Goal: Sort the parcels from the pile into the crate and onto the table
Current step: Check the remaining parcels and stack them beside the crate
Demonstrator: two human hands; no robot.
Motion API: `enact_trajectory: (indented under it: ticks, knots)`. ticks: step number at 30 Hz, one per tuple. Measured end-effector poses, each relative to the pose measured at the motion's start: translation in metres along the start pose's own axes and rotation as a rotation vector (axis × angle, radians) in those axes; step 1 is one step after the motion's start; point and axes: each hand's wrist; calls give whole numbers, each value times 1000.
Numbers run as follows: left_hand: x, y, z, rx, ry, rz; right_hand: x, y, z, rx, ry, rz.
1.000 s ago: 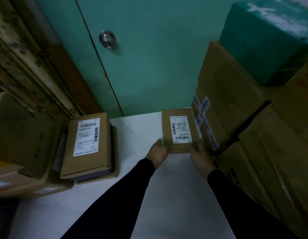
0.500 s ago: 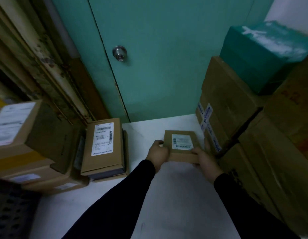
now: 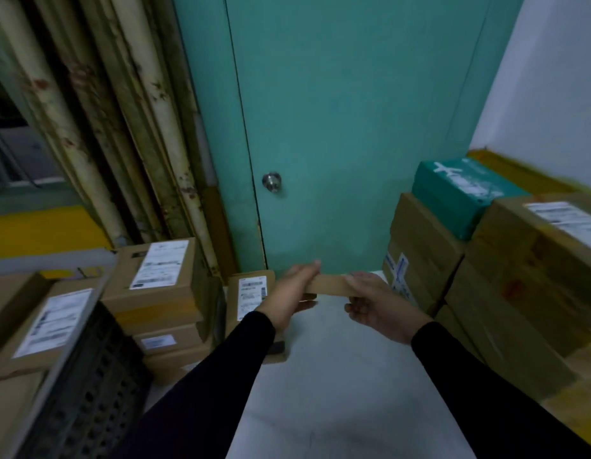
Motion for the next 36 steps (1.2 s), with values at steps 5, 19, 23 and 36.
enact_trajectory:
  ticks: [5,19,23,36]
  knots:
    - [-13,38,38,70,-38,-125,13,21,-48,79,55,28]
    - [-19,105,80,-75,-119,-242,12,48,-112,131,88,89]
    - [-21,111,79,-119,-150,-296,11,53,-115,129,99,152]
    - [-24,104,79,-150,156,-115,8,48,-99,131,172,183]
Point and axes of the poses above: each hand's wrist, its own y-axis away from the middle knuckle, its own z-axis out of the back of the hand, x = y × z, and after that the axes turned 3 degrees about z, right-handed
